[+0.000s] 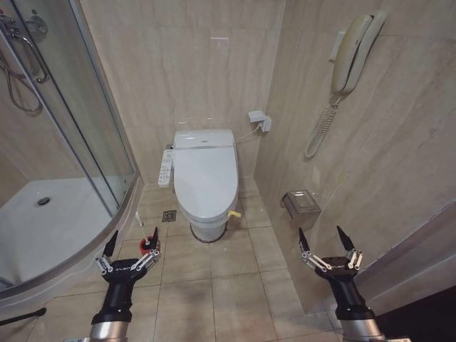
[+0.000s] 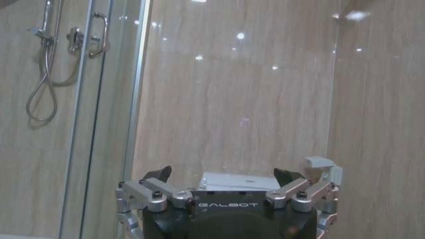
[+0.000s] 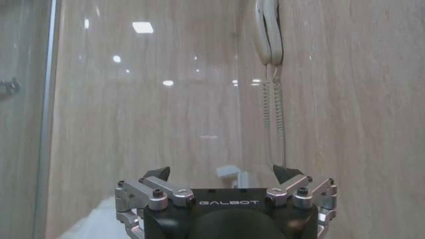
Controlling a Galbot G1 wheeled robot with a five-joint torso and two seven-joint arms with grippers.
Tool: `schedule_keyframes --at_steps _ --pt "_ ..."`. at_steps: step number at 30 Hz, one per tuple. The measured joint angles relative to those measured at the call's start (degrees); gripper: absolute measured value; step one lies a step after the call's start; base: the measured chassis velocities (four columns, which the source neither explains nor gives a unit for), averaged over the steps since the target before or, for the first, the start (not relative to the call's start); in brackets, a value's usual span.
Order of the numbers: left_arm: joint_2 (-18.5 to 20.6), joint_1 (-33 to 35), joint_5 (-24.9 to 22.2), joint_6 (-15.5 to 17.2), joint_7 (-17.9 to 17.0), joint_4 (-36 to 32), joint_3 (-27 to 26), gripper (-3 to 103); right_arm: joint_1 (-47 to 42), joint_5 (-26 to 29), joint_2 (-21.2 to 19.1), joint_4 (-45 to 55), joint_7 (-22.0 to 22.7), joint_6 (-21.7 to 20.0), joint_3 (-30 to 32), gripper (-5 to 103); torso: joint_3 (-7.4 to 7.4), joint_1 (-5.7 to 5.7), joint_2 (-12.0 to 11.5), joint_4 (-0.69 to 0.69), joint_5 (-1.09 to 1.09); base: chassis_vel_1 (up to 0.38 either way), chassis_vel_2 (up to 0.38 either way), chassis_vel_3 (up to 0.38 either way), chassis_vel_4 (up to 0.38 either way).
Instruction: Open the toilet lid, clean the toilet bowl with a toilet brush, close the toilet lid, and flush.
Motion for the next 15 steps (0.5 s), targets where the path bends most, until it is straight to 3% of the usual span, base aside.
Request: schedule_keyframes --at_steps 15 --pt "0.84 -0.19 -1.04 -1.68 -0.33 0.51 -0.15 100 0.58 1.95 1.08 -1.36 -4.84 4.12 0.27 100 0.0 0.0 0.0 0.0 0.0 0.0 0.0 0.0 0.0"
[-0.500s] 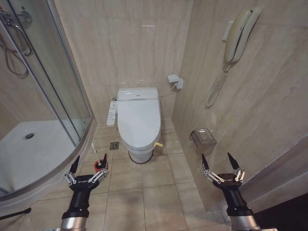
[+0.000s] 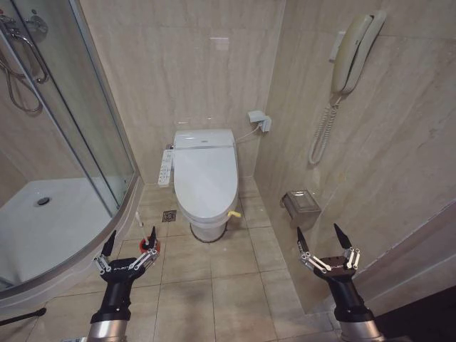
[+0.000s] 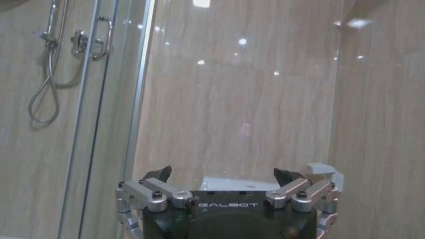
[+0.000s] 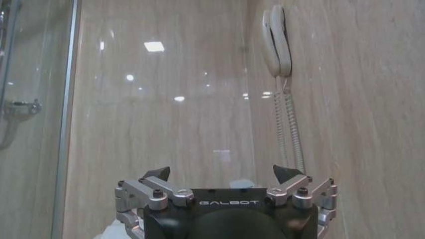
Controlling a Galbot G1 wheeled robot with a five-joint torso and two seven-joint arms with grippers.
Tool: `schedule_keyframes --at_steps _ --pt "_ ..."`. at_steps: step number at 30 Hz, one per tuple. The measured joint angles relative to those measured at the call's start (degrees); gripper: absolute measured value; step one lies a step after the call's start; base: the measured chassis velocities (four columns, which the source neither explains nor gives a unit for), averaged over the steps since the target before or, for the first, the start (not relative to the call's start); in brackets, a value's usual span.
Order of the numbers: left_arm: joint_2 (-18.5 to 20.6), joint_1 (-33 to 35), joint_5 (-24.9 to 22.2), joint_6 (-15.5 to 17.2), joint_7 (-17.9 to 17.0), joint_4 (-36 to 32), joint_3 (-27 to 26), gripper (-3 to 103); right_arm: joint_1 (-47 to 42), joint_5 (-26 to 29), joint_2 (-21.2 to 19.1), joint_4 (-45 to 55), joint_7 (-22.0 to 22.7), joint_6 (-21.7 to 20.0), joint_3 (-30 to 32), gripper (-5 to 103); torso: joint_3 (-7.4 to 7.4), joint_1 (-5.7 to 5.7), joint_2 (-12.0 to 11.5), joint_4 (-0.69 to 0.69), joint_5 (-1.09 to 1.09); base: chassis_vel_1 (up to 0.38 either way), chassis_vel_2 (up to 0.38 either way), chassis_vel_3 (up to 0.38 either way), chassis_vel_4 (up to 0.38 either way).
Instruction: Open the toilet lid, clean the toilet bowl with a toilet brush, close the toilet lid, and flush.
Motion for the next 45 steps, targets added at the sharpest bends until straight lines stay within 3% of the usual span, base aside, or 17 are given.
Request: schedule_keyframes --at_steps 8,27,45 --pt "1.13 -0.16 0.11 -0.34 0.1 0.86 0.44 100 0.12 0.78 0.85 -0.24 -1.01 0.4 0.73 100 0.0 0.0 0.0 0.0 0.0 0.0 0.0 0.0 0.0" --pt "-0.6 1.77 1.16 -2.47 0.9 -0.94 0.76 100 0.66 4.0 1.17 0.62 -1.8 1.29 0.66 100 -0.01 -0.01 0.0 -0.01 0.0 -0.002 0.003 0.003 -0.003" --pt "-1.04 -0.02 1.3 -2.56 1.35 2.05 1.63 100 2.59 5.16 1.32 -1.04 -1.22 0.62 1.62 100 0.0 0.0 0.0 0.0 -0.02 -0.199 0.209 0.207 -0.214"
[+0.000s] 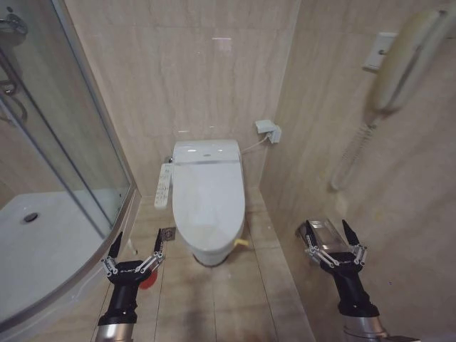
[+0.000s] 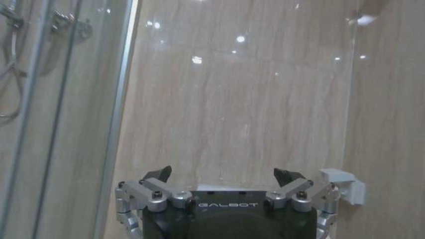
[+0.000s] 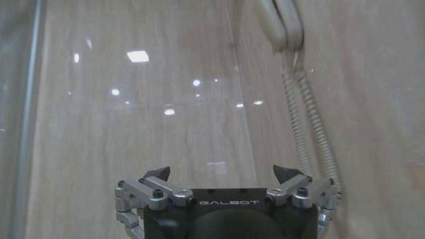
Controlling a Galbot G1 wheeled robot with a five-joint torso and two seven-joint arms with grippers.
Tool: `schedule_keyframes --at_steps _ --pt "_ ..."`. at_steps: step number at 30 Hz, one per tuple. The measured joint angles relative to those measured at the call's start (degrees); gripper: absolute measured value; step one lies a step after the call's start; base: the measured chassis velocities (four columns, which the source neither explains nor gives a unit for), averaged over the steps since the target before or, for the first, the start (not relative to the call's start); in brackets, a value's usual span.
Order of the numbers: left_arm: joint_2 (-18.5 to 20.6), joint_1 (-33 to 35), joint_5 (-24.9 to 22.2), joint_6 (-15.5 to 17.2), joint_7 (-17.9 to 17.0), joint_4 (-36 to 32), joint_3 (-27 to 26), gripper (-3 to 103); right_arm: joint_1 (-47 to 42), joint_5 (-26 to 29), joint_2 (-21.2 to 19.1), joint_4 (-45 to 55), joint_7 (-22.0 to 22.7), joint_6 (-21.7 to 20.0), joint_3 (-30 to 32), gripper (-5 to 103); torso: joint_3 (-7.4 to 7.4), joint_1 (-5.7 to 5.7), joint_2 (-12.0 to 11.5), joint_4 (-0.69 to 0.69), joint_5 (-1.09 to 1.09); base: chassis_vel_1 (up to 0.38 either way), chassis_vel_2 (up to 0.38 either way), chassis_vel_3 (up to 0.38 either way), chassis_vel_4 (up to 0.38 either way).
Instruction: Open the toilet lid, clean the toilet bowl with a toilet brush, close the toilet lid, and flush.
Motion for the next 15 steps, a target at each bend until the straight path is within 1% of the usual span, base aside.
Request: schedule_keyframes --at_steps 2,5,6,9,11,12,15 --pt "0.14 -0.09 -0.07 0.0 0.01 0.14 -0.18 100 0.26 0.31 0.03 -0.29 0.02 0.15 0.01 100 0.0 0.0 0.0 -0.01 0.02 -0.308 0.297 0.334 -0.316" --pt "0.22 -0.19 -0.16 0.0 0.02 0.32 -0.43 100 0.58 0.71 0.04 -0.79 -0.17 0.6 0.01 100 0.01 0.02 -0.01 0.02 0.04 -0.325 0.335 0.328 -0.332" --pt "0.22 -0.21 -0.16 0.0 0.02 0.43 -0.45 100 0.62 0.76 0.06 -0.95 -0.3 0.74 0.01 100 0.01 0.03 -0.01 0.01 0.02 -0.274 0.337 0.313 -0.294" --pt "0.12 -0.22 -0.14 0.0 0.05 0.57 -0.34 100 0.71 0.82 0.05 -1.21 -0.42 0.88 -0.03 100 0.02 0.06 -0.02 -0.02 0.03 -0.225 0.26 0.183 -0.257" --pt "-0.01 -0.21 -0.12 -0.04 0.08 0.62 -0.25 100 0.86 0.83 0.06 -1.26 -0.59 0.93 -0.09 100 0.02 0.06 -0.02 0.0 0.01 -0.172 0.187 0.085 -0.125" --pt "-0.04 -0.18 -0.12 -0.08 0.1 0.62 -0.26 100 0.93 0.83 0.08 -1.25 -0.62 0.91 -0.12 100 0.02 0.05 -0.02 0.04 0.02 -0.076 0.148 0.066 -0.007" --pt "-0.01 -0.09 -0.12 -0.2 0.13 0.62 -0.37 100 1.05 0.83 0.11 -1.24 -0.68 0.9 -0.12 100 0.01 0.03 -0.02 0.05 0.01 -0.043 0.062 0.054 0.047"
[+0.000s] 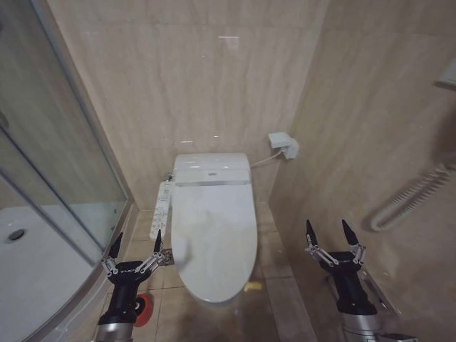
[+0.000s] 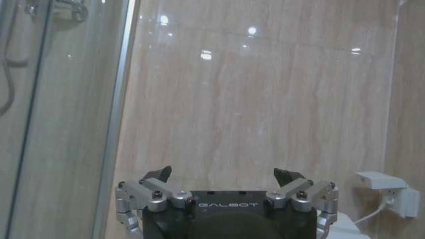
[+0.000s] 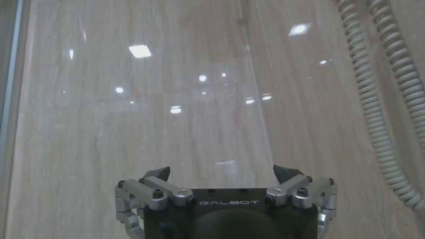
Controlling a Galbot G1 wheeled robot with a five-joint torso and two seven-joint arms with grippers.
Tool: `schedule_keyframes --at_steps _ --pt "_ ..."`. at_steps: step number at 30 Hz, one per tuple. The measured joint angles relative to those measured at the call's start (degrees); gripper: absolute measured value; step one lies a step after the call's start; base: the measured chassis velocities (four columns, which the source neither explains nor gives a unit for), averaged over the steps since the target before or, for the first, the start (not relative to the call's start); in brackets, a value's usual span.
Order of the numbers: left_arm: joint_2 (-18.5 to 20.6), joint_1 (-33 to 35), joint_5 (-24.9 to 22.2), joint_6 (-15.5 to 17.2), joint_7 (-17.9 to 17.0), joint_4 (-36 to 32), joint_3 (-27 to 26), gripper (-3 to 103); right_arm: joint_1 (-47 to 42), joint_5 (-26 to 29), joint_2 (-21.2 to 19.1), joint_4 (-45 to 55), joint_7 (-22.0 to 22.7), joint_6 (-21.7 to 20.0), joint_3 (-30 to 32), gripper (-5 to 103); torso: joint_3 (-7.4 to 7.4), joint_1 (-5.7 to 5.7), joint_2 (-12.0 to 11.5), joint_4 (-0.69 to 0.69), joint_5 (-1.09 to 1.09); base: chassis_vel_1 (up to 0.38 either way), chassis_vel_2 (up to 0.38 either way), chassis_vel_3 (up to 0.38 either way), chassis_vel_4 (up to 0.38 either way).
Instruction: Open the toilet lid, clean the toilet bowl with a toilet brush, close the toilet lid, and flush.
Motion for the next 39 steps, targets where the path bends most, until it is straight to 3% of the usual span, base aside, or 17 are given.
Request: schedule_keyframes --at_steps 2,8,16,21,25,33,39 --pt "0.05 0.13 -0.03 -0.14 0.03 0.0 -0.19 100 0.04 0.02 0.04 -0.15 -0.03 0.04 0.02 100 -0.03 -0.06 0.02 -0.06 0.02 0.012 -0.07 -0.055 0.08" --pt "0.12 0.19 -0.13 -0.34 0.05 0.01 -0.5 100 -0.09 -0.6 0.18 -1.06 -1.39 1.51 -0.05 100 -0.04 -0.09 0.04 -0.06 0.02 0.048 -0.085 -0.065 0.049" --pt "0.14 -0.35 -0.19 -0.8 0.05 1.29 -0.38 100 -2.47 -7.71 -1.23 -3.85 -2.85 5.4 -4.01 100 -0.01 -0.03 0.02 -0.05 0.01 0.0 0.0 0.0 0.0" --pt "0.75 -1.28 -1.15 -0.99 0.06 2.48 -0.73 100 -3.44 -16.34 -4.69 -9.95 -2.81 7.83 -7.4 100 -0.01 -0.04 0.03 -0.04 0.01 0.0 0.0 0.0 0.0" --pt "1.2 -2.09 -1.65 -1.01 0.1 4.21 -1.12 100 -2.41 -19.85 -5.42 -14.48 -3.39 8.77 -9.96 100 -0.01 -0.04 0.03 -0.04 0.01 0.0 0.0 0.0 0.0" --pt "1.87 -2.95 -2.37 -1.03 0.26 6.42 -1.48 100 0.81 -23.04 -5.64 -23.5 -1.61 7.92 -14.47 100 -0.01 -0.03 0.02 -0.05 0.01 0.0 0.0 0.0 0.0" --pt "1.91 -3.08 -2.82 -1.21 0.36 7.18 -2.48 100 8.35 -25.88 -5.75 -35.2 0.52 7.74 -16.88 100 -0.01 -0.03 0.02 -0.03 0.02 0.0 0.0 0.0 0.0"
